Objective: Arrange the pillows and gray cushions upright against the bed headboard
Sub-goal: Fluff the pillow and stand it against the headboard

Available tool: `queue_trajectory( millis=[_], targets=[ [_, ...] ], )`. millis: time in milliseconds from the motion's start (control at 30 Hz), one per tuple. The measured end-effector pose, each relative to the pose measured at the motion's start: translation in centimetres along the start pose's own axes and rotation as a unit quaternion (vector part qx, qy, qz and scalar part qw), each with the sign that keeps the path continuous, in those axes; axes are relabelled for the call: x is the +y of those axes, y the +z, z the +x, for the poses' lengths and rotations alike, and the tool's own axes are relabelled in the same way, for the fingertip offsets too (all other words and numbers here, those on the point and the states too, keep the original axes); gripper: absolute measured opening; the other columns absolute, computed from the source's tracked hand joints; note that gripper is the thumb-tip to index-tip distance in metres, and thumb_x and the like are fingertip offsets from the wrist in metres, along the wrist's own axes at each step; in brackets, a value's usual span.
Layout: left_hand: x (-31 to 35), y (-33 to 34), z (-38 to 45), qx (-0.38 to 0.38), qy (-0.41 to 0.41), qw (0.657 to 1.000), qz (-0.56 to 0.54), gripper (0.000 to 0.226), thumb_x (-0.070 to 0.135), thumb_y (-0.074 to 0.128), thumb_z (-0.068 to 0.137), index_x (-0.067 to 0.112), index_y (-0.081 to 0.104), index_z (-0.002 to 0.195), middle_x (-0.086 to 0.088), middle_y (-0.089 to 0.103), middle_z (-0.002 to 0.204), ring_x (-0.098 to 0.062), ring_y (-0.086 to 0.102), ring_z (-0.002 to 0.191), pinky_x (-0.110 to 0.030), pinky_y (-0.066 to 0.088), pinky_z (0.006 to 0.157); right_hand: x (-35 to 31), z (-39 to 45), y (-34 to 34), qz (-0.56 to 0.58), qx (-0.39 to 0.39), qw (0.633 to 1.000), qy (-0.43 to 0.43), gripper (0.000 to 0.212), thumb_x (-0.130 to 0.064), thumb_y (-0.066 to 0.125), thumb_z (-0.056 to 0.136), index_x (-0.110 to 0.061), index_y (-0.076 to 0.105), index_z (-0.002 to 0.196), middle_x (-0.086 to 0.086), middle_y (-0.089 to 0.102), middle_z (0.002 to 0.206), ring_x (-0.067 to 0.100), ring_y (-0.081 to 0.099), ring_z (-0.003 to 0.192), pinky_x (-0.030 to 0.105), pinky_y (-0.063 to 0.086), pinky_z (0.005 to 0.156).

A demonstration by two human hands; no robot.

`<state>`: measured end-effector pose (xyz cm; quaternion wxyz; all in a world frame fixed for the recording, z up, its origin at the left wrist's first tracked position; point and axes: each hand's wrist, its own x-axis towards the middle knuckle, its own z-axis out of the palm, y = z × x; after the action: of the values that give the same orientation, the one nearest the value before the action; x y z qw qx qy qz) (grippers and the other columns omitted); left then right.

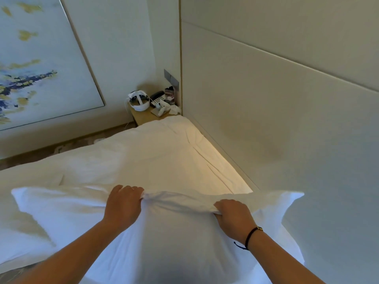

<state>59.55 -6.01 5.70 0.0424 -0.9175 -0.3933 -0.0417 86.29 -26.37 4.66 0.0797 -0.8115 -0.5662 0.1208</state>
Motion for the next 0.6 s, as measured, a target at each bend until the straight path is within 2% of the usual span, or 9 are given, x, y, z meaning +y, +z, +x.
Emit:
queue_trajectory(
  millis=[67, 133, 167, 233, 300, 400, 500, 600],
  targets=[
    [0.7, -1.3, 4.3, 0.013, 0.002, 1.0, 0.004, 0.016, 0.013, 0.077, 0.072, 0.021, 0.075, 0.086, 0.003, 0.072, 0.074, -0.021, 0.069, 0.074, -0.043, 0.048, 0.09, 1.4, 1.0, -1.8, 0.013, 0.02, 1.0, 0.003, 0.028, -0.036, 0.041, 0.096, -0.025, 0.067, 0.095, -0.004, 0.068, 0.094, 0.018, 0.06, 0.085, 0.029, 0.044, 0.071],
    [2.4, -3.1, 9.5, 0.026, 0.007, 1.0, 0.0, 0.018, 0.023, 0.064, 0.087, 0.027, 0.074, 0.102, 0.005, 0.075, 0.096, -0.019, 0.067, 0.097, -0.045, 0.034, 0.11, 3.0, 2.1, -4.1, 0.023, 0.043, 0.999, 0.018, 0.027, -0.036, 0.041, 0.096, -0.025, 0.066, 0.093, -0.004, 0.067, 0.09, 0.018, 0.06, 0.081, 0.029, 0.044, 0.069],
    [3.5, -4.0, 12.3, 0.029, 0.009, 1.0, 0.0, 0.022, 0.027, 0.057, 0.093, 0.029, 0.072, 0.108, 0.006, 0.073, 0.106, -0.018, 0.064, 0.107, -0.045, 0.027, 0.116, 3.9, 2.6, -5.4, 0.021, 0.057, 0.998, 0.028, 0.028, -0.036, 0.04, 0.097, -0.025, 0.065, 0.092, -0.004, 0.066, 0.089, 0.018, 0.06, 0.08, 0.029, 0.045, 0.068],
    [6.0, -5.7, 18.3, 0.04, 0.023, 0.999, 0.009, 0.028, 0.032, 0.047, 0.097, 0.031, 0.068, 0.117, 0.004, 0.069, 0.118, -0.018, 0.056, 0.12, -0.047, 0.018, 0.12, 5.9, 4.0, -8.0, 0.018, 0.091, 0.995, 0.039, 0.026, -0.037, 0.041, 0.097, -0.024, 0.063, 0.09, -0.004, 0.063, 0.085, 0.02, 0.057, 0.075, 0.032, 0.045, 0.064],
    [9.1, -7.2, 24.1, 0.058, 0.036, 0.998, 0.008, 0.028, 0.03, 0.046, 0.098, 0.029, 0.065, 0.118, -0.001, 0.067, 0.123, -0.021, 0.049, 0.129, -0.052, 0.015, 0.119, 7.9, 5.7, -10.3, 0.02, 0.138, 0.989, 0.046, 0.025, -0.037, 0.045, 0.095, -0.023, 0.059, 0.08, -0.004, 0.058, 0.074, 0.021, 0.05, 0.064, 0.032, 0.037, 0.055],
    [14.4, -7.0, 30.7, 0.052, 0.009, 0.998, -0.038, 0.035, 0.032, 0.042, 0.102, 0.028, 0.05, 0.136, -0.002, 0.05, 0.147, -0.023, 0.023, 0.148, -0.059, 0.009, 0.118, 11.3, 9.5, -11.9, 0.018, 0.185, 0.978, 0.092, 0.025, -0.031, 0.048, 0.09, -0.022, 0.045, 0.067, -0.004, 0.047, 0.062, 0.024, 0.043, 0.056, 0.032, 0.023, 0.047],
    [20.2, -3.4, 32.9, -0.044, 0.009, 0.991, -0.127, 0.067, 0.054, 0.044, 0.098, 0.037, 0.011, 0.154, 0.007, 0.006, 0.166, -0.024, 0.005, 0.152, -0.06, 0.016, 0.117, 16.0, 13.6, -11.4, 0.03, 0.154, 0.973, 0.168, 0.015, -0.021, 0.045, 0.092, -0.021, 0.055, 0.079, 0.0, 0.06, 0.078, 0.027, 0.055, 0.068, 0.033, 0.036, 0.055],
    [25.0, 2.9, 31.0, -0.208, 0.015, 0.966, -0.151, 0.088, 0.063, 0.047, 0.092, 0.038, -0.01, 0.154, 0.003, -0.015, 0.165, -0.032, 0.012, 0.151, -0.058, 0.026, 0.116, 20.7, 15.6, -8.8, 0.023, 0.086, 0.973, 0.213, 0.017, -0.026, 0.041, 0.099, -0.02, 0.051, 0.111, 0.004, 0.062, 0.102, 0.027, 0.061, 0.087, 0.035, 0.048, 0.07]
  ],
)
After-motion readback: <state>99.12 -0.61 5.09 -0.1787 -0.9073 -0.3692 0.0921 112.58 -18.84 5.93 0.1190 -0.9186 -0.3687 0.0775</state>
